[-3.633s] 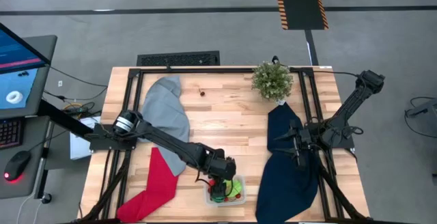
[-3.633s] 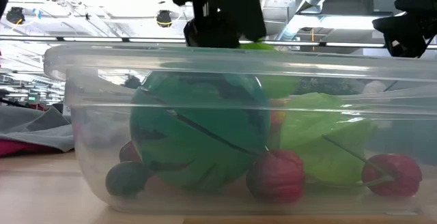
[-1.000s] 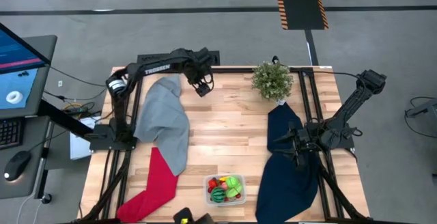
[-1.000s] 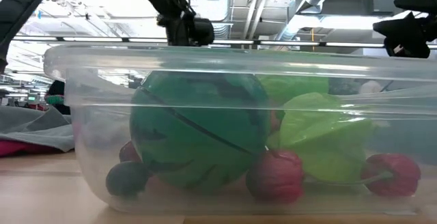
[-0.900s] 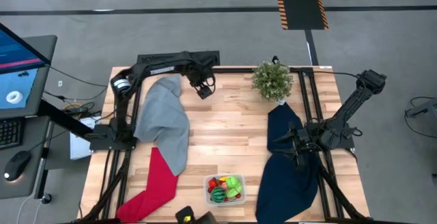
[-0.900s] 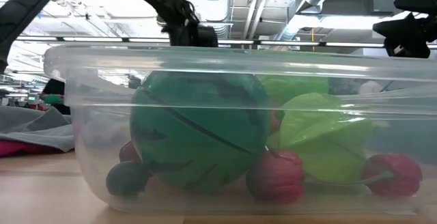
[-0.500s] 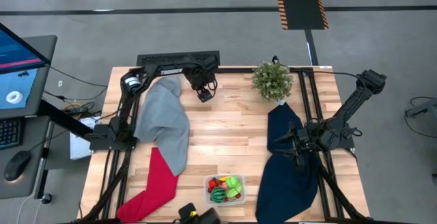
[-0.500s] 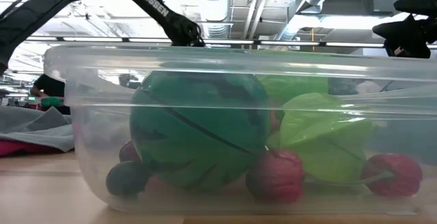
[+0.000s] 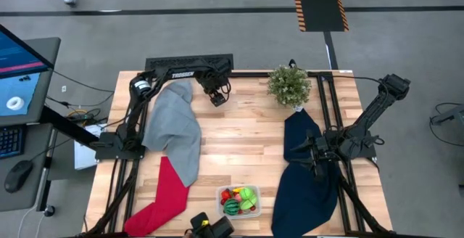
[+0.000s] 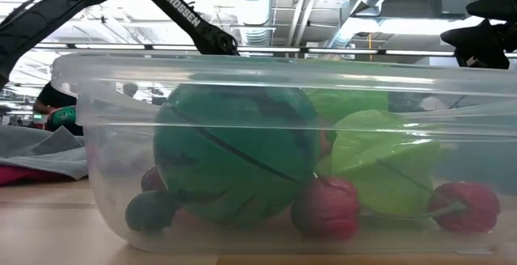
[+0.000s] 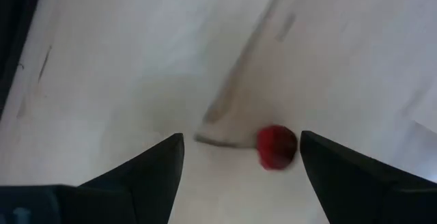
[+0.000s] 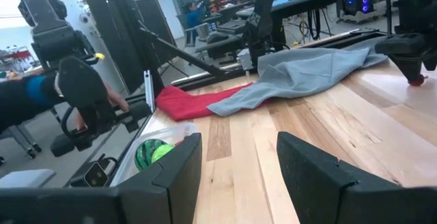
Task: Pick and placing Produce into tupperware
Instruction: Put the cherry into the transparent bin, then return to Home Position
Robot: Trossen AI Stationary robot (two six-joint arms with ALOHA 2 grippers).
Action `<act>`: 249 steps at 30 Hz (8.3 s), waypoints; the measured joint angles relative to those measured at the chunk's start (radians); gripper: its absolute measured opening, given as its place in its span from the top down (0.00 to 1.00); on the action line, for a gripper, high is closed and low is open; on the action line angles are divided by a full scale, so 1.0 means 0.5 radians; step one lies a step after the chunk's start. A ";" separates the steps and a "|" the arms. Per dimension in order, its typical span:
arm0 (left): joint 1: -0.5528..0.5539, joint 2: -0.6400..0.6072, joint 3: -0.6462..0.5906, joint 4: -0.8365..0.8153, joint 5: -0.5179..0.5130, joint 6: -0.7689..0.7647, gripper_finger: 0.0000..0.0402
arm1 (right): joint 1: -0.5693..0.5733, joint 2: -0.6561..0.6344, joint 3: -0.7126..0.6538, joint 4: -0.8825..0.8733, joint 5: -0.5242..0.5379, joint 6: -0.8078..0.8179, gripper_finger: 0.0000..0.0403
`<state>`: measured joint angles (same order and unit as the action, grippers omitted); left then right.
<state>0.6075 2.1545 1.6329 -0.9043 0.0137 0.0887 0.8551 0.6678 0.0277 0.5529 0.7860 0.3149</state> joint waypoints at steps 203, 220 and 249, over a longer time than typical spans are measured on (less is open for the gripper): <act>-1.417 -4.072 -3.243 2.464 0.234 -0.305 0.51 | -0.897 -1.306 -0.041 -0.952 -0.582 -0.571 0.47; -1.363 -4.302 -3.245 1.873 -0.059 -0.160 0.51 | -1.980 -1.268 -0.043 -1.047 -1.419 -0.640 0.47; -1.102 -4.188 -3.252 1.869 -0.052 -0.286 0.51 | -2.454 -0.821 -0.044 -1.074 -1.661 -0.285 0.47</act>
<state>0.0563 0.0603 0.0067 0.0303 -0.0125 -0.0544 -0.3721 0.2572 0.0055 0.0161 -0.0443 0.1725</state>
